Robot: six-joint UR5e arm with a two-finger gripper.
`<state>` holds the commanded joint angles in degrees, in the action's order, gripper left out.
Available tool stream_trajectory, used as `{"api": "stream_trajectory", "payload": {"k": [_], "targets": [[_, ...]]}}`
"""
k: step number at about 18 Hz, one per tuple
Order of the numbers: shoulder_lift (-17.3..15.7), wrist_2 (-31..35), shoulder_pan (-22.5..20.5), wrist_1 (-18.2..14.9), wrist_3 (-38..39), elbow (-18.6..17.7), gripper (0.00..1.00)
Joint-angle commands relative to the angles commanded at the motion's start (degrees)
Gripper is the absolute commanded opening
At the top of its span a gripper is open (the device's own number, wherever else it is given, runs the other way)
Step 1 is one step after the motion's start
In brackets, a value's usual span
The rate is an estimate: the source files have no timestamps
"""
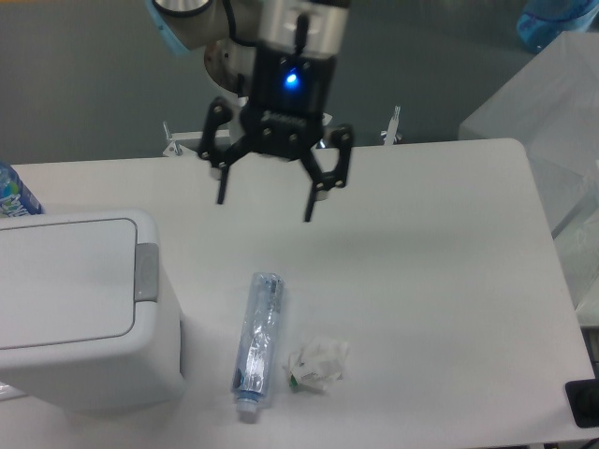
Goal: Open the trash can
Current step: 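Lower the gripper beside the trash can lid's edge, then push the gripper finger against the lid edge to tip it open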
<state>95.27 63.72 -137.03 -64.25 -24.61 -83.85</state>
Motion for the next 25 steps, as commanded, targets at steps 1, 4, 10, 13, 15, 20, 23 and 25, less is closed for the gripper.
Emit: {"api": "stream_trajectory", "payload": {"k": [1, 4, 10, 13, 15, 20, 23, 25], "targets": [[0.61, 0.0, 0.61, 0.0, 0.08, 0.0, 1.0], [1.67, 0.0, 1.85, 0.0, 0.44, 0.0, 1.0], [3.25, 0.0, 3.52, 0.0, 1.75, 0.09, 1.0], [4.13, 0.09, 4.31, 1.13, 5.43, 0.0, 1.0], [5.1, 0.26, 5.01, 2.72, 7.37, -0.09, 1.0], [6.33, 0.44, 5.54, 4.13, 7.47, -0.18, 1.0], [6.86, 0.53, 5.54, 4.22, 7.29, -0.18, 1.0], [7.21, 0.53, 5.54, 4.22, 7.2, -0.18, 1.0]]}}
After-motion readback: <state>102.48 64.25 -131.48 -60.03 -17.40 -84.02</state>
